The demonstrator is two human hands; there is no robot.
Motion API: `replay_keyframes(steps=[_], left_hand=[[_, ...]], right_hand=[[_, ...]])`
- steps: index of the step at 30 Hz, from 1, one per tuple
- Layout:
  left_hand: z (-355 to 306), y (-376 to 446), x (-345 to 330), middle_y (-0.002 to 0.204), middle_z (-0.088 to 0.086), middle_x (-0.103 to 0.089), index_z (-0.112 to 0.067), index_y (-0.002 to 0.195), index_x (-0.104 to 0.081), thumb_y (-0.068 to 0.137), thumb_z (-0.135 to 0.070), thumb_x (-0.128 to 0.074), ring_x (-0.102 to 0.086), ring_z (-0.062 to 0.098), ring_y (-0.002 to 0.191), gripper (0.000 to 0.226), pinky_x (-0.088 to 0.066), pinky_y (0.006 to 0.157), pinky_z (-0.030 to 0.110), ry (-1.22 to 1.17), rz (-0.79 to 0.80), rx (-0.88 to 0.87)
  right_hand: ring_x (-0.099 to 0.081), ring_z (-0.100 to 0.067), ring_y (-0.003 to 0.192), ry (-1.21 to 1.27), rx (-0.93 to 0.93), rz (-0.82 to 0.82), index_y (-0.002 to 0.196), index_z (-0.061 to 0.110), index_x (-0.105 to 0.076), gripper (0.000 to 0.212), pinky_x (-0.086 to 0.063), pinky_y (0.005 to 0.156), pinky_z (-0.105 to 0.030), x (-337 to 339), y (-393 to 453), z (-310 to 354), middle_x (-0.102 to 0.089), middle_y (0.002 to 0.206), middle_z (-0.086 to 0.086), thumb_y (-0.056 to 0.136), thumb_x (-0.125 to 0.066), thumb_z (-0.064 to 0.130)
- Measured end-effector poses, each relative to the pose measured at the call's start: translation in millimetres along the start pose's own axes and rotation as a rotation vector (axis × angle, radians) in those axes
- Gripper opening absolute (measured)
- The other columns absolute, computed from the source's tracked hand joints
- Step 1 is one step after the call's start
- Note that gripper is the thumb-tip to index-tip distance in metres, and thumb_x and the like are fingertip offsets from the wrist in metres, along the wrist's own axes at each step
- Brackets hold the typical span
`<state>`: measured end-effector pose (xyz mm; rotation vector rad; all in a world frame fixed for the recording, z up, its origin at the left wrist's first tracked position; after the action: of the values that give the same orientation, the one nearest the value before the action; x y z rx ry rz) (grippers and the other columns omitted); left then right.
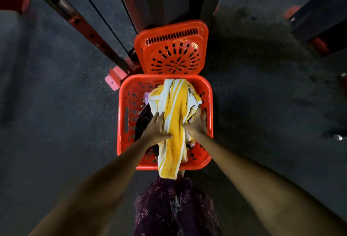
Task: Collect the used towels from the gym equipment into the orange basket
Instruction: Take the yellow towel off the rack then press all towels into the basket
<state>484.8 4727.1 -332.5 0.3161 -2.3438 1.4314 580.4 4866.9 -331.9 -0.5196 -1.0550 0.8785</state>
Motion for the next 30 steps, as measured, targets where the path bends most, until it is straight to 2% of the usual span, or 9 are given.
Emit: replay_keyframes(steps=[3,7,11,15,20,23,25,27,30], left_hand=[[-4.4,3.7,-2.0,0.157,0.006,0.021,-0.027,0.151,0.009,0.071,-0.030,-0.080,-0.007,0.033,0.147,0.119,-0.028,0.115,0.044,0.039,-0.060,0.001],[-16.1,5.7,-4.6,0.157,0.017,0.008,-0.033,0.150,0.004,0.077,-0.001,-0.067,-0.033,0.035,0.137,0.107,-0.043,0.096,0.034,-0.158,-0.088,0.072],[-1.3,6.5,14.4,0.149,0.011,-0.019,-0.033,0.149,-0.018,0.073,0.002,-0.057,-0.046,0.034,0.125,0.092,-0.047,0.096,0.037,-0.055,-0.262,0.036],[15.0,5.2,51.2,0.152,0.009,-0.021,-0.017,0.137,-0.041,0.072,0.007,-0.052,-0.035,0.033,0.134,0.070,-0.040,0.102,0.038,-0.070,-0.493,0.010],[24.1,11.8,67.2,0.141,0.020,-0.032,-0.006,0.127,-0.044,0.079,0.003,-0.052,-0.037,0.038,0.128,0.049,-0.041,0.097,0.047,0.053,-0.574,0.100],[27.4,9.5,57.2,0.136,0.020,-0.035,-0.011,0.128,-0.045,0.092,-0.015,-0.046,-0.038,0.040,0.122,0.036,-0.041,0.091,0.050,-0.055,-0.562,0.299],[24.3,13.5,42.1,0.143,0.019,-0.031,-0.019,0.137,-0.041,0.099,-0.028,-0.035,-0.035,0.042,0.128,0.039,-0.034,0.101,0.050,-0.323,-0.491,0.411],[5.4,24.7,27.4,0.156,0.016,-0.015,-0.026,0.148,-0.026,0.100,-0.043,-0.030,-0.018,0.038,0.142,0.052,-0.017,0.115,0.052,-0.430,-0.388,0.357],[-25.7,37.6,18.8,0.160,0.009,0.010,-0.033,0.151,-0.007,0.084,-0.066,-0.040,0.013,0.034,0.146,0.082,0.002,0.115,0.055,-0.396,-0.283,0.133]], right_hand=[[-0.008,-0.035,0.146,-0.334,0.183,-0.199,0.151,0.026,0.002,0.110,-0.023,0.114,-0.057,17.2,-2.2,14.8,0.007,0.159,-0.012,0.073,-0.074,0.034],[-0.019,-0.034,0.142,-0.668,0.522,-0.126,0.150,0.037,0.007,0.106,-0.033,0.108,-0.051,6.9,-2.0,45.0,-0.002,0.159,-0.006,0.077,-0.069,0.024],[-0.041,-0.034,0.132,-0.453,0.424,-0.042,0.151,0.035,-0.006,0.095,-0.043,0.103,-0.043,9.1,9.3,37.3,-0.033,0.150,-0.013,0.080,-0.068,0.025],[-0.063,-0.033,0.102,-0.160,0.364,-0.013,0.139,0.027,-0.040,0.063,-0.052,0.088,-0.037,10.1,5.1,33.6,-0.056,0.128,-0.023,0.082,-0.062,0.015],[-0.065,-0.033,0.098,-0.455,0.242,0.115,0.135,0.025,-0.041,0.058,-0.052,0.074,-0.036,-0.5,-19.9,20.1,-0.067,0.109,-0.010,0.080,-0.059,0.020],[-0.056,-0.031,0.111,-0.553,0.264,-0.123,0.124,0.014,-0.051,0.051,-0.048,0.085,-0.037,23.9,-25.4,39.1,-0.061,0.119,-0.011,0.080,-0.060,0.039],[-0.044,-0.036,0.125,-0.520,0.395,-0.337,0.132,0.012,-0.046,0.070,-0.042,0.098,-0.046,38.7,-26.1,66.4,-0.047,0.136,-0.016,0.076,-0.063,0.050],[-0.019,-0.040,0.141,-0.485,0.443,-0.245,0.147,0.026,-0.026,0.088,-0.029,0.110,-0.053,27.6,-8.8,82.0,-0.017,0.155,-0.016,0.074,-0.065,0.056],[0.009,-0.043,0.144,-0.417,0.318,0.068,0.148,0.046,-0.006,0.091,-0.024,0.114,-0.055,-9.1,26.1,70.0,0.019,0.158,-0.008,0.079,-0.065,0.041]])
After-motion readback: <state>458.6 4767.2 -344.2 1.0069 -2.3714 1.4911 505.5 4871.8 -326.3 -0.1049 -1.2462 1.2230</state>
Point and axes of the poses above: each hand's wrist, its own y-axis towards the middle knuckle, its own x-axis out of the back of the hand, z = x × y, the point moved 7 cm from there along y, towards the middle knuckle
